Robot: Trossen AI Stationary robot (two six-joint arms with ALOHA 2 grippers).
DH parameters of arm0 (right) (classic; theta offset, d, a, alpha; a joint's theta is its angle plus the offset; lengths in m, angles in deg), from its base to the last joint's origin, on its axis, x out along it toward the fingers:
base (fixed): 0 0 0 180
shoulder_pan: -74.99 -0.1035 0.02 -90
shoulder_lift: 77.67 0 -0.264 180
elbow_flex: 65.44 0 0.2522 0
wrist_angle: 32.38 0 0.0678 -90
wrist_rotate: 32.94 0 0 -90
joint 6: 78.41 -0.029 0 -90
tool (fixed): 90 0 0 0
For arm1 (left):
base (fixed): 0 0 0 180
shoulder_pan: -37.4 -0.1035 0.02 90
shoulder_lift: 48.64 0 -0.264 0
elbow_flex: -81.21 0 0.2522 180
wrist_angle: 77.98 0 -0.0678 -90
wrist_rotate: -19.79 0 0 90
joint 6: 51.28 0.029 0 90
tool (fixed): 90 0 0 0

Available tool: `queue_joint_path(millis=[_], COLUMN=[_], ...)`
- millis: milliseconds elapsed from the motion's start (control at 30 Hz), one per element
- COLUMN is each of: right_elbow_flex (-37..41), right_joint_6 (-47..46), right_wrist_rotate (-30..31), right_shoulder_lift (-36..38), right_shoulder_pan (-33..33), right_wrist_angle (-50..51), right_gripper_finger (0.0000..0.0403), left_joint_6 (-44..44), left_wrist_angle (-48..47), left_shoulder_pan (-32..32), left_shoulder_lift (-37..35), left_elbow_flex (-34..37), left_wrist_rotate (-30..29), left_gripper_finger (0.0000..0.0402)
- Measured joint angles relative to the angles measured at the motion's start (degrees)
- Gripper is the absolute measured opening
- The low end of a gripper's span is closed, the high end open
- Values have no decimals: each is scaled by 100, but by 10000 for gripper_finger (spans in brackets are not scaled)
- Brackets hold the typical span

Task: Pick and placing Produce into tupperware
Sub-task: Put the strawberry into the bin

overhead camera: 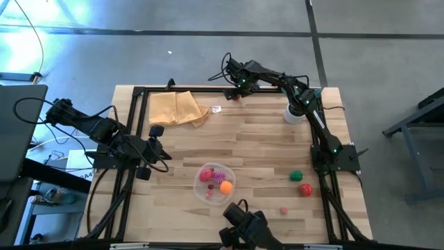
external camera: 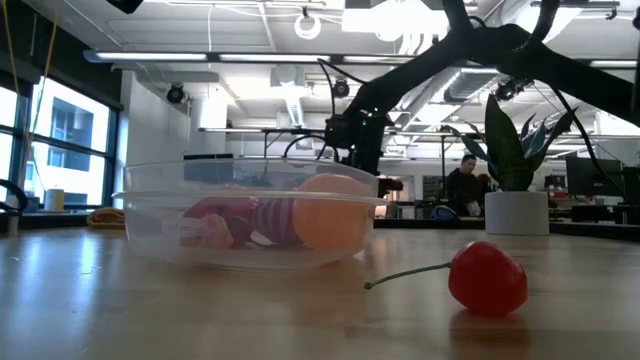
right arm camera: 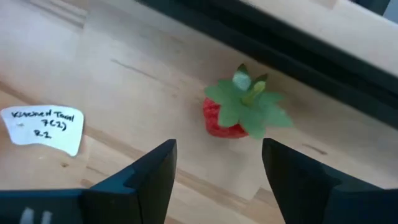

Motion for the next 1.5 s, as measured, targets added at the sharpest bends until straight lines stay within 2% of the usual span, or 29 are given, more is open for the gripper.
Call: queue_joint_path(millis=[267,867,1133,1500], right_elbow_flex=[3,38,37,27], right_joint_6=[-302,-601,-644,-633], right_wrist_rotate=[17,232,-173,6], right_shoulder_lift=[-11,-34,-203,-203], right_shoulder_pan=[51,66,146,138], right_wrist_angle=[-345,-388,-496,-503], right_gripper_finger=[230,229,229,228], left_joint_6=[1,0,0,-1], left_wrist_angle=[1,0,1,2], left_shoulder_pan=[0,1,2,2], left_shoulder_lift=[0,0,0,0], left_elbow_flex=[0,0,0,0], left_wrist_rotate=[-1,0,-1,-1], left_gripper_finger=[1,1,1,1])
